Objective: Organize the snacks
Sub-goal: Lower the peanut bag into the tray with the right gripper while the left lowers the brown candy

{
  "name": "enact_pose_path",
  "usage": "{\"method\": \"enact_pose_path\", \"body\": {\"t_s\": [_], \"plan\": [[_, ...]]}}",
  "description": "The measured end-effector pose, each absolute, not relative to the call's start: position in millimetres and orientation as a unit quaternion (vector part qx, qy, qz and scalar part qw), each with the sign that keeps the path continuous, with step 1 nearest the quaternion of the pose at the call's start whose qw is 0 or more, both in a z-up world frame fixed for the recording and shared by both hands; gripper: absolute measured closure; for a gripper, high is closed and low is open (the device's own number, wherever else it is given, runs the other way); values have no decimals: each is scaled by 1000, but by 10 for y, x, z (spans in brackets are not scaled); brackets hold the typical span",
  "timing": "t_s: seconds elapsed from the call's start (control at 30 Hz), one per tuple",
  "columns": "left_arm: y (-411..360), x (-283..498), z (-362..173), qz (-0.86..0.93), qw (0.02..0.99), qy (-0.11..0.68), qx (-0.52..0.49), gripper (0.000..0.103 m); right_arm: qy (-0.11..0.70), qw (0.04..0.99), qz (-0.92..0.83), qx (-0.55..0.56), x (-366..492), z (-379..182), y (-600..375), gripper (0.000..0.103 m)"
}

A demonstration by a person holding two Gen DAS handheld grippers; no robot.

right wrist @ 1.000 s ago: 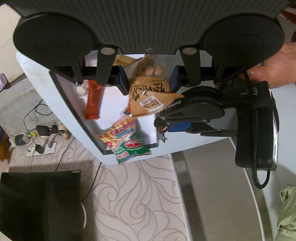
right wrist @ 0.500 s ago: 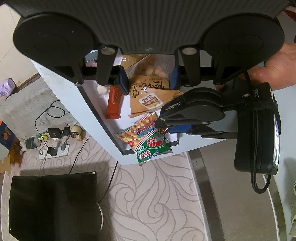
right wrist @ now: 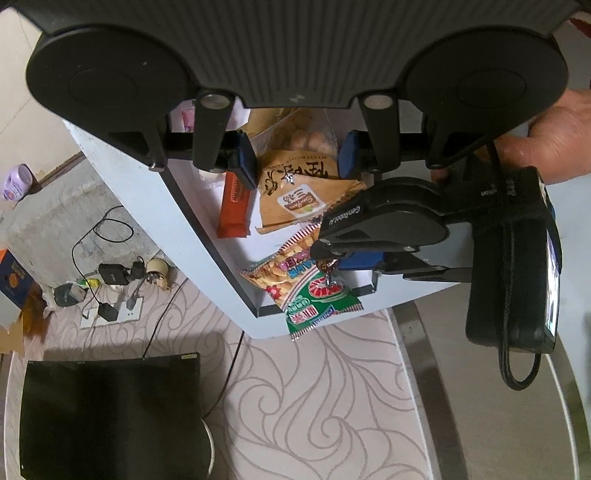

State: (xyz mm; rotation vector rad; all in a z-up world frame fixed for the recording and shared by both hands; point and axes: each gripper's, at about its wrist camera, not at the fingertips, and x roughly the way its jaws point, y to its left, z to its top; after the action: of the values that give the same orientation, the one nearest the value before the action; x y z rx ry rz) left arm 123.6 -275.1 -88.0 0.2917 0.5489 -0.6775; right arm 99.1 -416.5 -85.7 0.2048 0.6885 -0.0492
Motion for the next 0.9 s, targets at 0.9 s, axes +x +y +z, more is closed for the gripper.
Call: {"method": "enact_pose_path", "body": {"t_s": [0.9], "plan": [[-2823,1410,-1037,-341,886,285,131,78,360,926,-36,105,1254,-1037,-4275,51]]}}
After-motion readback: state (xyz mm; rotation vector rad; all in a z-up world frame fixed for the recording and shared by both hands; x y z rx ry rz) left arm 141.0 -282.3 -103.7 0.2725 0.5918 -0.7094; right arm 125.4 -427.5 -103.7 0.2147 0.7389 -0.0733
